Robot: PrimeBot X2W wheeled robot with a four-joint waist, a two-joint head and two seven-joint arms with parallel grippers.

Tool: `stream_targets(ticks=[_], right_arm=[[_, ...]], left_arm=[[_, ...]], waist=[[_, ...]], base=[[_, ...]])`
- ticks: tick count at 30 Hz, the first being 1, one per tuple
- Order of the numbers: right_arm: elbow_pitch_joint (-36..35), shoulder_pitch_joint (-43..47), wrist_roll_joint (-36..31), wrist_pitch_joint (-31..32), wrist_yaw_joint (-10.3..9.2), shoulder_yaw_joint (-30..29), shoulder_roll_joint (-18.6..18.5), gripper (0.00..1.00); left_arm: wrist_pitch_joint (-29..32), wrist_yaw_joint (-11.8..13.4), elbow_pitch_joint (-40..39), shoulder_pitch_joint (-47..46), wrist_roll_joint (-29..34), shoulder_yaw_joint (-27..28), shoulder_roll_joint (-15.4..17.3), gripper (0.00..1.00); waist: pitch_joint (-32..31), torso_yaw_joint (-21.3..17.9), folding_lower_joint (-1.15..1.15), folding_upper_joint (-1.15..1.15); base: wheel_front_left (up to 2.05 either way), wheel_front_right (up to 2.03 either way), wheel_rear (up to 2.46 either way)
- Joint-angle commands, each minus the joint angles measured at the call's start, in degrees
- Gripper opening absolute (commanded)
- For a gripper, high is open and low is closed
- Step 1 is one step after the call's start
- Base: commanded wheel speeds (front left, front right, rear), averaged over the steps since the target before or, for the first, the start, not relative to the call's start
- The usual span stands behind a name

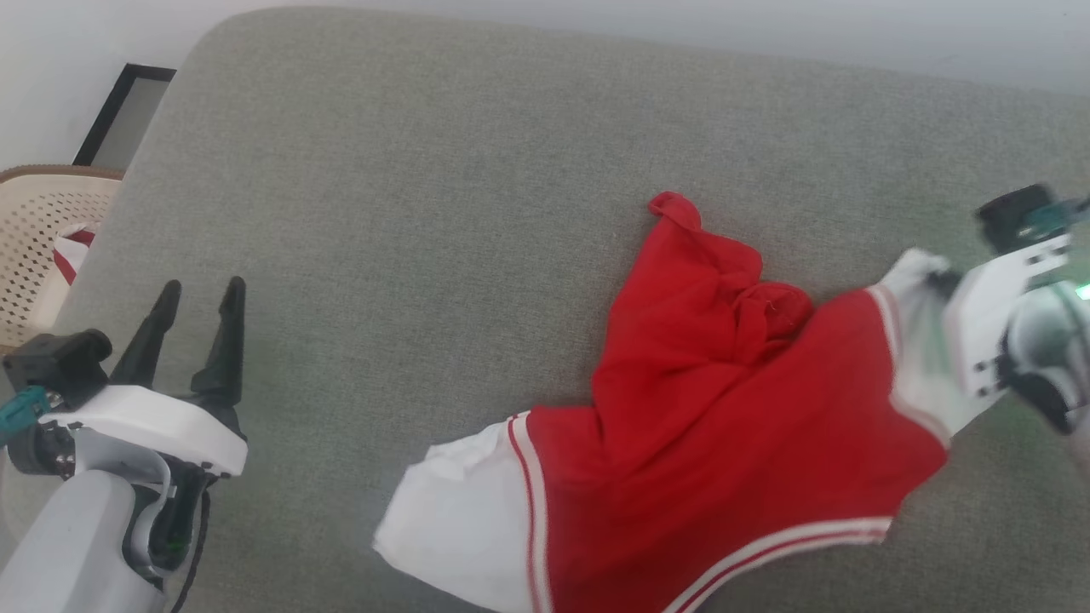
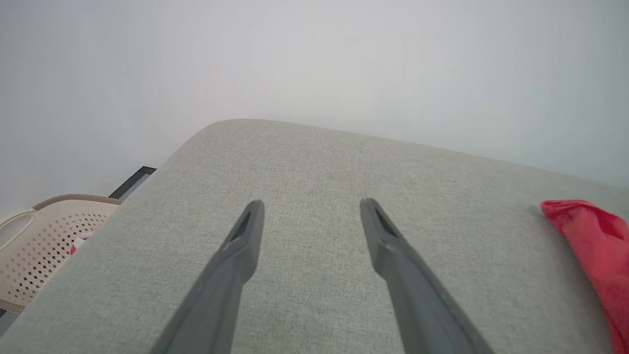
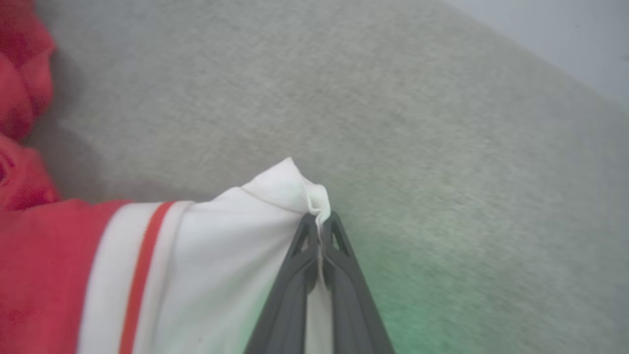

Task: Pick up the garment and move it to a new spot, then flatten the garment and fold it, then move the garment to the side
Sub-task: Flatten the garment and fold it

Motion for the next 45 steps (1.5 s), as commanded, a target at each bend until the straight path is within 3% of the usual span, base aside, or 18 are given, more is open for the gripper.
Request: stream_targets(ticks=[1,10,16,17,18,19,29,34,40,45], right_arm=[[1.71,-1.24,-1.5,-1.41,-0.21,-1.36,-1.15,0.0],[14.29,-4.27,-9.99,-2.77,-0.17,-11.09,-5.26,0.0],[21.59,-2.85,-13.22,-3.38,-0.17,-16.12,-3.2,0.0],[22.19,-2.71,-13.32,-3.68,-0.17,-16.47,-2.67,0.22],[22.59,-2.65,-13.28,-4.21,-0.16,-16.97,-2.08,0.79],[23.03,-2.69,-13.5,-4.79,-0.17,-17.55,-1.82,1.0],[20.69,-1.83,-13.62,-11.49,-0.16,-18.94,1.97,1.0],[13.63,0.02,-13.91,-20.5,-0.16,-20.41,3.91,1.0],[5.27,2.87,-18.18,-28.96,-0.16,-26.68,7.16,1.0],[-5.17,6.47,-24.33,-32.24,-0.16,-35.88,12.25,1.0]], left_arm=[[-0.38,-0.62,-0.09,0.96,1.18,0.84,-0.51,1.0],[-0.4,-2.62,0.34,1.96,3.44,2.46,-1.92,1.0],[-0.39,-3.35,1.03,2.48,3.73,1.9,-1.64,1.0],[-0.18,-3.45,1.0,2.47,3.67,1.58,-1.51,1.0],[0.08,-3.73,0.87,2.55,3.57,1.25,-1.34,1.0],[0.36,-3.84,0.75,2.62,3.33,1.04,-1.09,1.0],[6.65,-4.83,-2.99,2.64,0.52,-2.7,1.65,1.0],[15.87,-5.02,-7.3,1.83,-4.74,-6.05,4.23,1.0],[26.86,-5.07,-11.92,0.44,-8.35,-10.01,6.85,1.0],[35.68,-3.78,-14.5,0.6,-10.99,-12.43,8.35,1.0]], waist=[[-0.1,-0.06,0.0,0.0],[-1.35,-0.17,0.0,0.0],[-2.67,-0.63,0.0,0.0],[-2.91,-0.78,0.0,0.0],[-3.17,-0.96,0.0,0.0],[-3.45,-1.16,0.0,0.0],[-7.49,-4.2,0.0,0.0],[-9.62,-7.62,0.0,0.0],[-9.91,-12.04,0.0,0.0],[-8.66,-15.44,0.0,0.0]], base=[[0.0,0.0,0.0],[0.0,0.0,0.0],[0.0,0.0,0.0],[0.0,0.0,0.0],[0.0,0.0,0.0],[0.0,0.0,0.0],[0.0,0.0,0.0],[0.0,0.0,0.0],[0.0,0.0,0.0],[0.0,0.0,0.0]])
